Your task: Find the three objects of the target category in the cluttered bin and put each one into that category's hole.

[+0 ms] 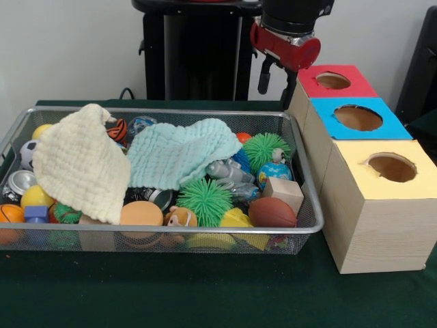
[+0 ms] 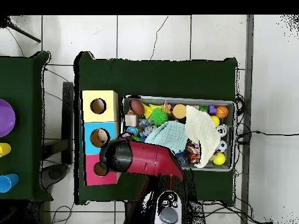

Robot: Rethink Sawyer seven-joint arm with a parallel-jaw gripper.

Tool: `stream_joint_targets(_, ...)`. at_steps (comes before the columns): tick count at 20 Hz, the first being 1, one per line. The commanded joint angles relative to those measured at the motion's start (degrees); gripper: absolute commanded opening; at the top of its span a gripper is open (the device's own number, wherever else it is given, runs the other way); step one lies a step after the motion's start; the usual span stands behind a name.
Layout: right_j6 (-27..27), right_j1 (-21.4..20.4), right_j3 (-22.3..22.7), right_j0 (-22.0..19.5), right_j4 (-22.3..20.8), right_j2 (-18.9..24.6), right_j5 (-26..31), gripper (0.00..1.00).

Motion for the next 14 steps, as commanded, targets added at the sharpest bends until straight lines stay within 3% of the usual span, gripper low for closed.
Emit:
stream_joint_targets(1,-7.44,-0.39,-0.33,-6.60,-2.86,8.30,2.87,1.00)
stream_joint_targets(7,-11.25,-0.55,-1.65,-10.54,-5.78,10.47,5.27,1.00)
stream_joint_targets(14,-10.74,-1.31,-3.39,-13.05,-8.88,11.35,7.79,1.00)
